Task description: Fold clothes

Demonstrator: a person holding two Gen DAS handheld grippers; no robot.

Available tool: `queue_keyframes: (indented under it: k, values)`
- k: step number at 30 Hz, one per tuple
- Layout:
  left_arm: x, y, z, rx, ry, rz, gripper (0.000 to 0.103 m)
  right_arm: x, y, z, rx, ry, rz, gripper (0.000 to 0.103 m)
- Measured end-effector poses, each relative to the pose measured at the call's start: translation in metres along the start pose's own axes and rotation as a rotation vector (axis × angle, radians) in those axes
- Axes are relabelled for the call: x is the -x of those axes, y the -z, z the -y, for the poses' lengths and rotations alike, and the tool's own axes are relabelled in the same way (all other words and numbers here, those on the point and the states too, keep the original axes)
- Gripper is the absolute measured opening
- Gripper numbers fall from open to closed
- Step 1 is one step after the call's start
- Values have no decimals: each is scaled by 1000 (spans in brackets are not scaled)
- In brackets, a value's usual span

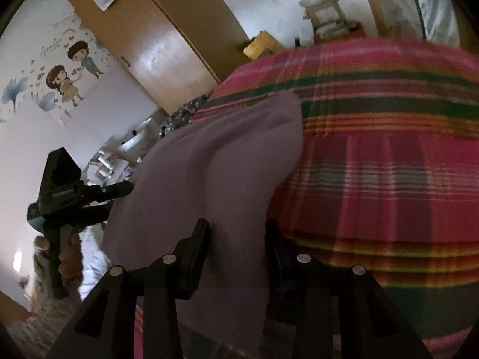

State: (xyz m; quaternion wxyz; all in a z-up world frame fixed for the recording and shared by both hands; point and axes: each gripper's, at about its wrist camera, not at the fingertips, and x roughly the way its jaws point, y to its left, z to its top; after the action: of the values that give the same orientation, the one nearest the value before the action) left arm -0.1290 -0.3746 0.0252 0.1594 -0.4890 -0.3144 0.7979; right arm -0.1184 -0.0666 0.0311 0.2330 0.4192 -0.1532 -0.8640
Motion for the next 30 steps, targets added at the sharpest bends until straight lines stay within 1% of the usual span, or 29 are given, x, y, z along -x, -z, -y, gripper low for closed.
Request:
queue_keyframes:
  k: [2, 5, 8, 11, 14, 16, 18, 22, 24, 27, 30]
  values:
    - [9, 5, 3, -5, 1, 18, 40, 11, 5, -6, 22, -5, 29, 39]
    - [22, 17, 8, -20, -5, 49, 40, 17, 14, -8, 12, -28, 14, 39]
    - [20, 24, 9, -36, -31, 41, 40, 18, 22, -6, 12, -1, 12, 38]
    - [17, 32, 9, -51, -57, 32, 40, 11, 29, -4, 11, 30, -13, 39]
    - [14, 39, 10, -67, -83, 22, 40, 11, 33, -3, 19, 46, -7, 39]
    - [14, 39, 11, -84, -106, 23, 40, 11, 33, -4, 25, 53, -7, 39]
    - [9, 40, 11, -110, -169, 13, 44, 9, 33, -5, 29, 65, -13, 39]
    - [4, 40, 4, -82, -192, -4, 46, 9, 33, -5, 25, 79, -20, 40]
    - [6, 42, 4, -86, -205, 4, 46, 12, 34, -6, 26, 91, -16, 40]
    - [11, 47, 10, -108, -248, 26, 45, 18, 36, -12, 35, 116, -9, 40]
    - [18, 57, 20, -141, -296, 55, 44, 22, 38, -19, 53, 127, -26, 40]
